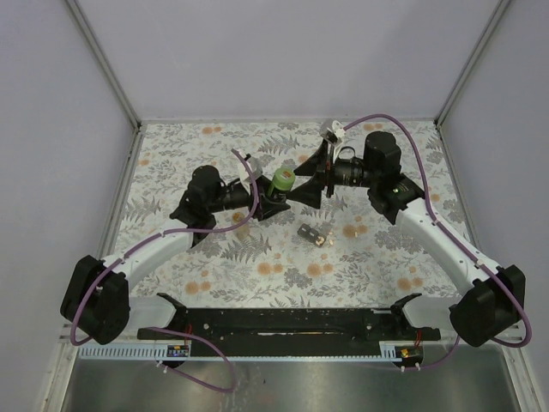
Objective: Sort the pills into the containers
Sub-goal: Screw the lid of the pill bottle onto the pill bottle.
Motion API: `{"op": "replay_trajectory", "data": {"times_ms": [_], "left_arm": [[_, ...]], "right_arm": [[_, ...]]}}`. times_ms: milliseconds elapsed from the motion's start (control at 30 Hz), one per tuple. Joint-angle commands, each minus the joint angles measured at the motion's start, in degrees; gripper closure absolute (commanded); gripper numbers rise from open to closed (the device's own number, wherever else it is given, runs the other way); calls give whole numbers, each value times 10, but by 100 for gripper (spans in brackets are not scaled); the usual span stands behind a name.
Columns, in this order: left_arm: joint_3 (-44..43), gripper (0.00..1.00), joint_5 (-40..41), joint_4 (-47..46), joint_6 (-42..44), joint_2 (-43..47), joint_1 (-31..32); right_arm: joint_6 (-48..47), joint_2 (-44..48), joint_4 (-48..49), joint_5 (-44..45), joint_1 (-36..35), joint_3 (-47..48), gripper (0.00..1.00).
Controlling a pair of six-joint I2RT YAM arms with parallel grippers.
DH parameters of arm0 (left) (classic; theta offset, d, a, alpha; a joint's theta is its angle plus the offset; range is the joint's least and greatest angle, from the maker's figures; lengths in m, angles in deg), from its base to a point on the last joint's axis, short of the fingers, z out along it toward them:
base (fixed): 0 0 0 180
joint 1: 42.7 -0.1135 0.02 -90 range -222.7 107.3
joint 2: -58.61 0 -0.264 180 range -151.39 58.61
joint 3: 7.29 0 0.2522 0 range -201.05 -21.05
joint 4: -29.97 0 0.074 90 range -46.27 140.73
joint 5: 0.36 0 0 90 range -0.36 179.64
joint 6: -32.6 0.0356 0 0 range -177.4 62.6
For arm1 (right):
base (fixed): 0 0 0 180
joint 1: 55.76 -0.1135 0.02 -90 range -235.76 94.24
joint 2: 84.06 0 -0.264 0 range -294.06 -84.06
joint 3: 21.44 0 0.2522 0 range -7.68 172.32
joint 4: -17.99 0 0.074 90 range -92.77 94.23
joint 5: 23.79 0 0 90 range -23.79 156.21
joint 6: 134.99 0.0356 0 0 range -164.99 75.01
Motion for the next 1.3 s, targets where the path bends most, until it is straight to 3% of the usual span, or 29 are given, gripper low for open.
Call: {"op": "replay_trajectory", "data": {"times_ms": [0, 100, 333, 633, 900, 1267], "left_arm": [[2, 100, -192, -93, -61, 13, -1], [1, 100, -240, -103, -80, 12, -1], [15, 100, -288, -222, -186, -16, -1], [16, 100, -280, -223, -188, -15, -1], [18, 100, -266, -226, -191, -13, 0], [23, 100, -243, -217, -178, -13, 1]], "right_arm": [[-43, 5, 32, -102, 2, 19, 1], [-43, 0, 43, -138, 2, 17, 0], [6, -8, 106, -180, 2, 11, 1], [68, -26, 189, -189, -2, -5, 3], [62, -40, 183, -188, -22, -2, 4], [65, -41, 183, -184, -24, 3, 29]]}}
